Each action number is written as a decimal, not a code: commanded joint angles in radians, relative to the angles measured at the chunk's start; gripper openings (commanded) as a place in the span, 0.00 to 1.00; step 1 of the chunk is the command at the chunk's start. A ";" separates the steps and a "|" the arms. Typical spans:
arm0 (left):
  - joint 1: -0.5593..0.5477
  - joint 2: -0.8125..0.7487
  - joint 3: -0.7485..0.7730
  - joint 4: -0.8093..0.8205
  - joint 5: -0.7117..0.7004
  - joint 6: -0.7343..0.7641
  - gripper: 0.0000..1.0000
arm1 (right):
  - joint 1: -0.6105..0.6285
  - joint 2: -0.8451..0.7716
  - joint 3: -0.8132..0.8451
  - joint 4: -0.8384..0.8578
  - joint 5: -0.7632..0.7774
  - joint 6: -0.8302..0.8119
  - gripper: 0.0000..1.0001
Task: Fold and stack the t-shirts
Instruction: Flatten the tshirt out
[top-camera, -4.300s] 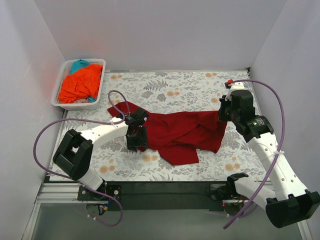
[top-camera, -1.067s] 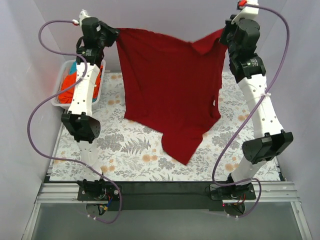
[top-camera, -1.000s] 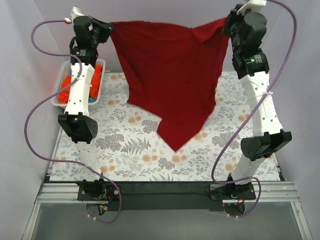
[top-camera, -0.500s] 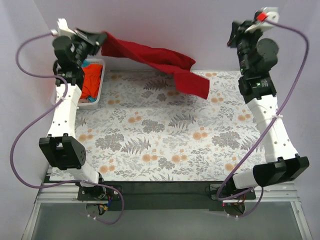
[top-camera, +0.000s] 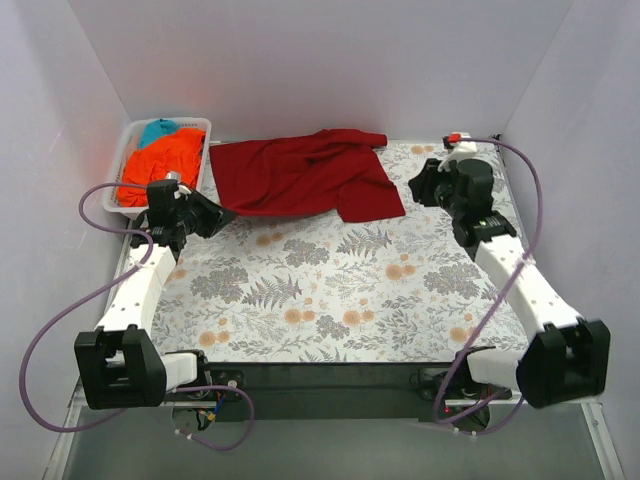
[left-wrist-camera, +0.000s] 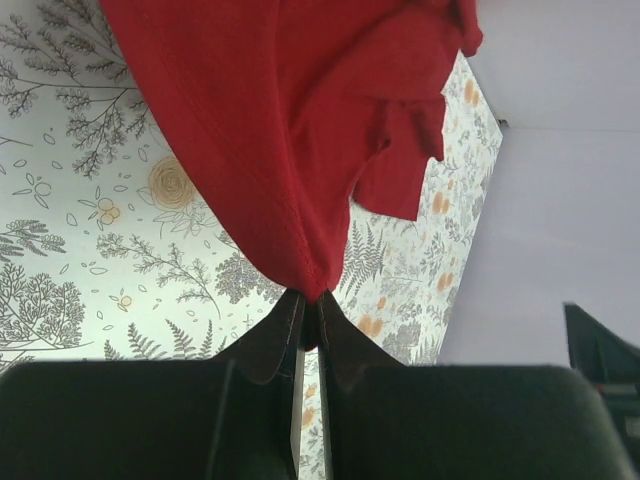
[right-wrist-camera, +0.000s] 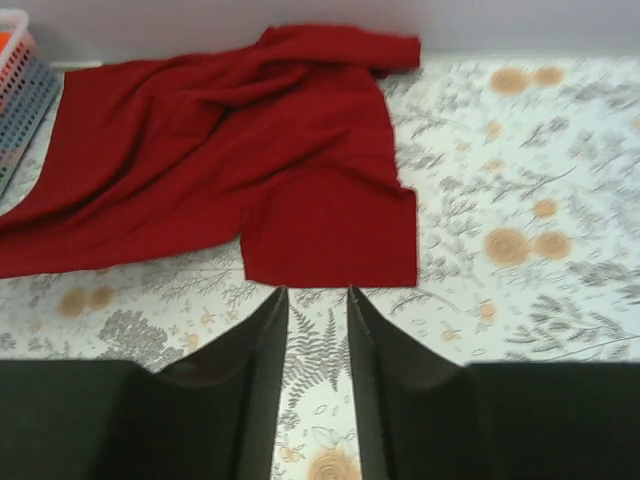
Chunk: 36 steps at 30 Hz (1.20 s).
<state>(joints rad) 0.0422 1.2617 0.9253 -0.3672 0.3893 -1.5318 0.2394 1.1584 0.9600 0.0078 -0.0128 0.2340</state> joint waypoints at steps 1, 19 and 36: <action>-0.001 -0.044 0.000 -0.030 -0.007 0.053 0.00 | 0.000 0.196 0.072 -0.006 -0.069 0.045 0.40; -0.002 -0.015 0.027 -0.076 -0.013 0.114 0.00 | 0.005 0.862 0.608 -0.183 0.054 0.030 0.45; -0.002 0.016 0.018 -0.076 0.005 0.116 0.00 | 0.012 0.983 0.606 -0.287 0.160 0.004 0.50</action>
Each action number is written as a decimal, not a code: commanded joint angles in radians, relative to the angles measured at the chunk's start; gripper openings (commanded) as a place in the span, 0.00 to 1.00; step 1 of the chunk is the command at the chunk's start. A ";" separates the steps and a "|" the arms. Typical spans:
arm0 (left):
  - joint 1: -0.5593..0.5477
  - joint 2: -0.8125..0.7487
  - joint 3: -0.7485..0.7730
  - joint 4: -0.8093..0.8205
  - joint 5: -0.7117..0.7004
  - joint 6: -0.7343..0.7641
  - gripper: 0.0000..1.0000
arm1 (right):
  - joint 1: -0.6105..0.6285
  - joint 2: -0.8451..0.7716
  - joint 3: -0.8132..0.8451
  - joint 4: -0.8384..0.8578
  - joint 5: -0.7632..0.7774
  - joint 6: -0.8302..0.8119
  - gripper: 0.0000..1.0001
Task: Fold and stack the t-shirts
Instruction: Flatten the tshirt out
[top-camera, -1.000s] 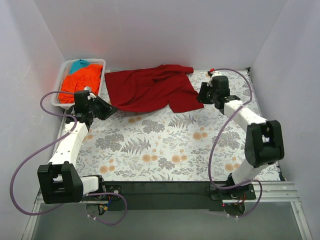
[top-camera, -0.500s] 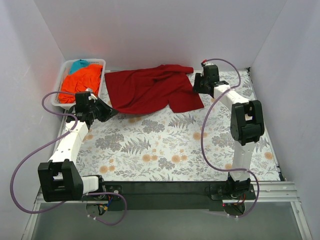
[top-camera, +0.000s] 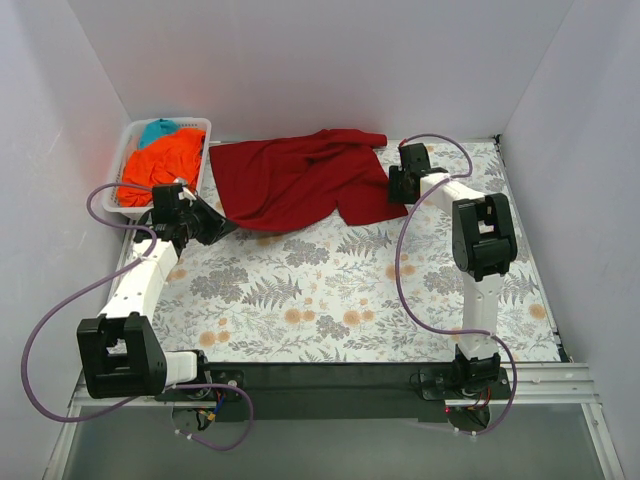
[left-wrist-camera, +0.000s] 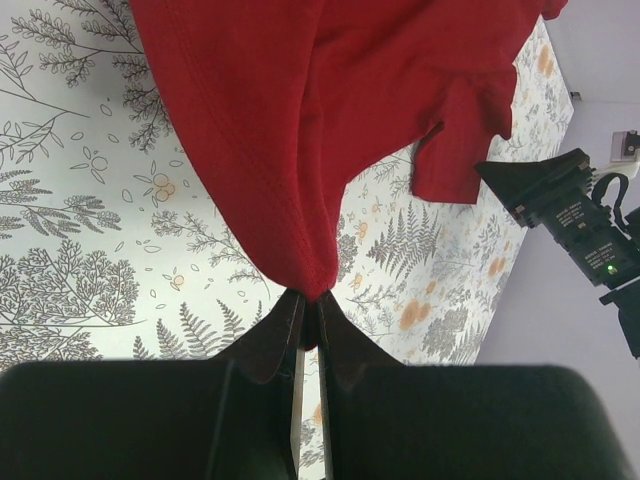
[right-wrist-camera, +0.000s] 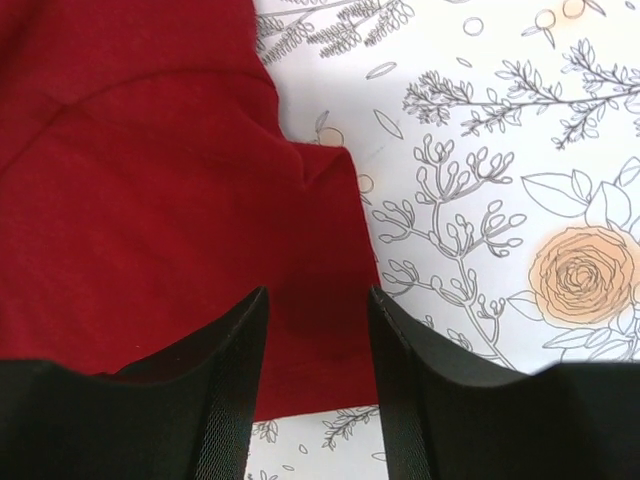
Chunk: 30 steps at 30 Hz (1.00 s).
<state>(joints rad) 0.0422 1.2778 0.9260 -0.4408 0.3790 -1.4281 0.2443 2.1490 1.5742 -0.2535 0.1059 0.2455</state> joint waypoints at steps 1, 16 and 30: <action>-0.002 0.005 0.017 -0.003 0.017 0.014 0.00 | 0.009 -0.009 -0.014 -0.036 0.044 -0.008 0.49; -0.002 0.022 -0.003 -0.018 0.044 0.032 0.00 | 0.006 -0.254 -0.398 -0.079 0.084 0.053 0.01; -0.013 -0.139 -0.162 -0.289 -0.041 0.078 0.00 | 0.015 -1.214 -0.945 -0.344 -0.014 0.222 0.01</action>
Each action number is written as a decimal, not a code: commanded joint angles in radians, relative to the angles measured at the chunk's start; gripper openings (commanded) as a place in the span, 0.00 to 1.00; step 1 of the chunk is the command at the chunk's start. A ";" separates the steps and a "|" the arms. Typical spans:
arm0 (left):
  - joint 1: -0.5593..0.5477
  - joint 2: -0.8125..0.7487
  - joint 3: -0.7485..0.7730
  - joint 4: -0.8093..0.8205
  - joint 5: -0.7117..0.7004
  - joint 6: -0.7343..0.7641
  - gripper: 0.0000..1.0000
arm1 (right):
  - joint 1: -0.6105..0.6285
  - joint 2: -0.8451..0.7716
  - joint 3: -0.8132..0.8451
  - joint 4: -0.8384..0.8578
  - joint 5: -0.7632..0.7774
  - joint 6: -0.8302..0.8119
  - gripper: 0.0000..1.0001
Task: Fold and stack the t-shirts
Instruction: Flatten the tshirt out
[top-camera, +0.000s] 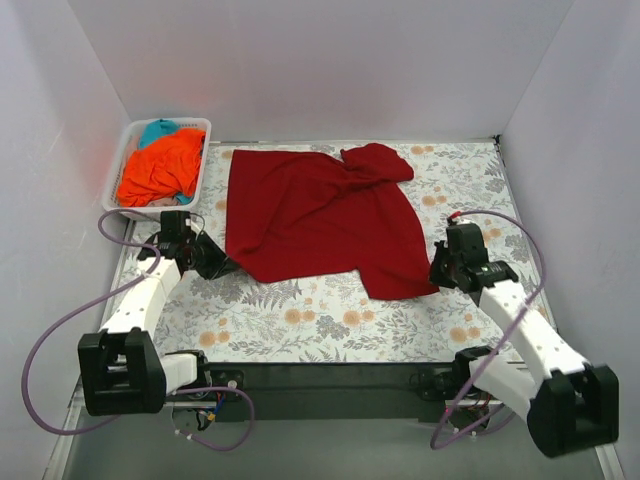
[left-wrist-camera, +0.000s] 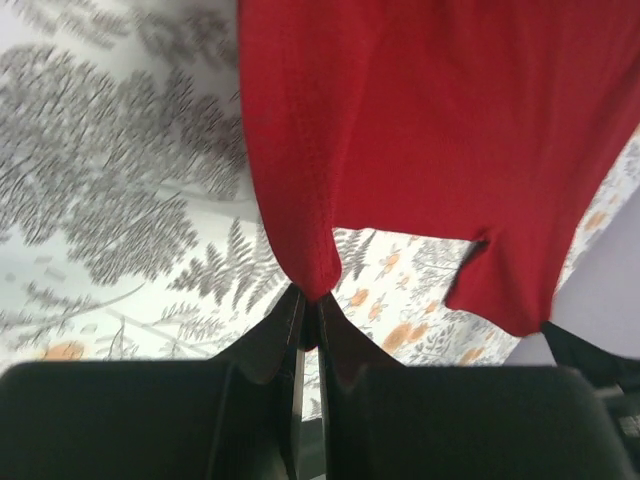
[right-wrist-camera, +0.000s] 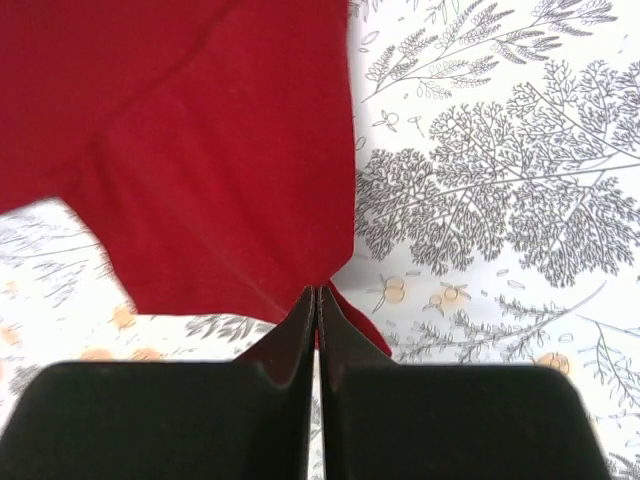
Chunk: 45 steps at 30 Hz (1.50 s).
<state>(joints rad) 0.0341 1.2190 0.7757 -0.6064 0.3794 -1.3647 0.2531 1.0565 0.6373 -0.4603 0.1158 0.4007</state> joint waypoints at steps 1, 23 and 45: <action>-0.005 -0.096 -0.022 -0.145 -0.057 0.012 0.00 | 0.011 -0.183 -0.001 -0.159 -0.033 0.070 0.01; -0.069 -0.115 0.025 -0.067 -0.048 -0.022 0.30 | 0.032 0.183 0.315 0.026 -0.202 -0.097 0.37; -0.165 0.548 0.286 0.054 -0.184 -0.062 0.27 | 0.032 0.509 0.225 0.117 -0.102 -0.007 0.17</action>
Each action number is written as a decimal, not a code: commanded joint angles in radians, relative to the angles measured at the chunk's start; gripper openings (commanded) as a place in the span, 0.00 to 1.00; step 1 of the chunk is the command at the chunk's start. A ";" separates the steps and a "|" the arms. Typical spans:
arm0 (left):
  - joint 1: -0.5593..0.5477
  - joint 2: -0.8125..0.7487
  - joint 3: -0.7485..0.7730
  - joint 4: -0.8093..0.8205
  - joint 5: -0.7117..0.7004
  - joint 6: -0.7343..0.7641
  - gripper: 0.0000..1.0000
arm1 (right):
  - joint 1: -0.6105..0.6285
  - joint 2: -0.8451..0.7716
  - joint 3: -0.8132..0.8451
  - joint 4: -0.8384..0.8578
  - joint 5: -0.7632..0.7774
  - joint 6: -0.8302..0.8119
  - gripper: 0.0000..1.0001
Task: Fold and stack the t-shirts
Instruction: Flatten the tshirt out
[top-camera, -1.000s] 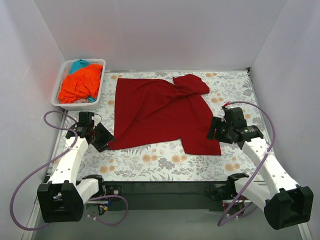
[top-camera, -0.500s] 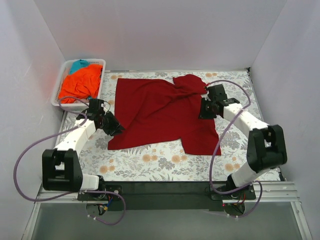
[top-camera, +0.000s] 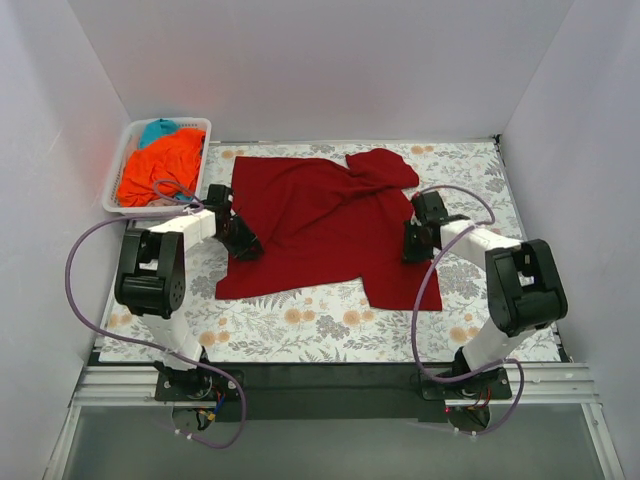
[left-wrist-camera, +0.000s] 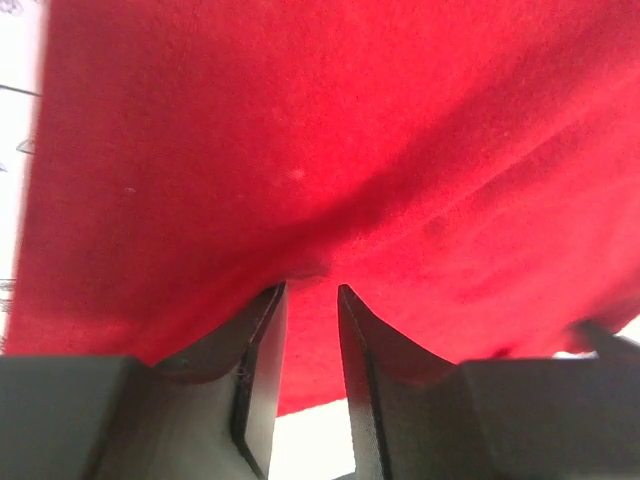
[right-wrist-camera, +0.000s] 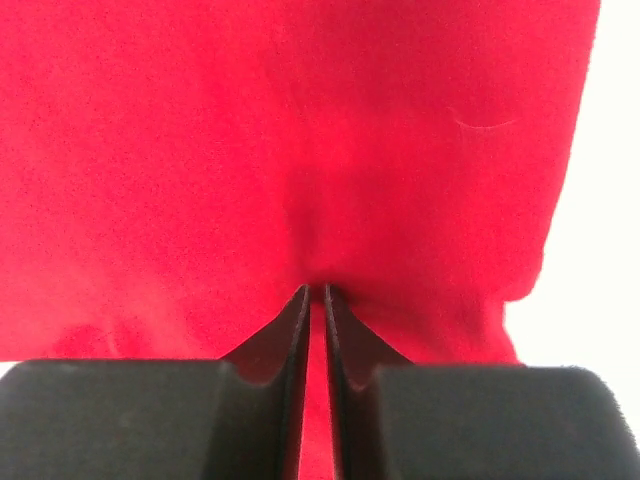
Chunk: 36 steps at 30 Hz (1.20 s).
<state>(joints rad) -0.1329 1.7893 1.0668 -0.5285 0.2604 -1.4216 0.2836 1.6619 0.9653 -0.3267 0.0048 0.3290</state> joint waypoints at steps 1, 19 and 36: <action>0.004 -0.033 -0.020 -0.027 -0.076 -0.007 0.29 | 0.005 -0.126 -0.138 -0.015 0.003 0.085 0.16; -0.085 -0.159 0.151 -0.094 -0.078 0.064 0.44 | 0.158 -0.334 0.108 -0.103 0.138 0.035 0.59; -0.114 0.123 0.343 -0.082 -0.102 0.092 0.48 | -0.067 0.119 0.283 -0.014 0.098 -0.027 0.73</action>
<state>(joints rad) -0.2501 1.9198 1.3582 -0.6094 0.1810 -1.3499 0.2249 1.7519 1.2171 -0.3817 0.1207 0.3241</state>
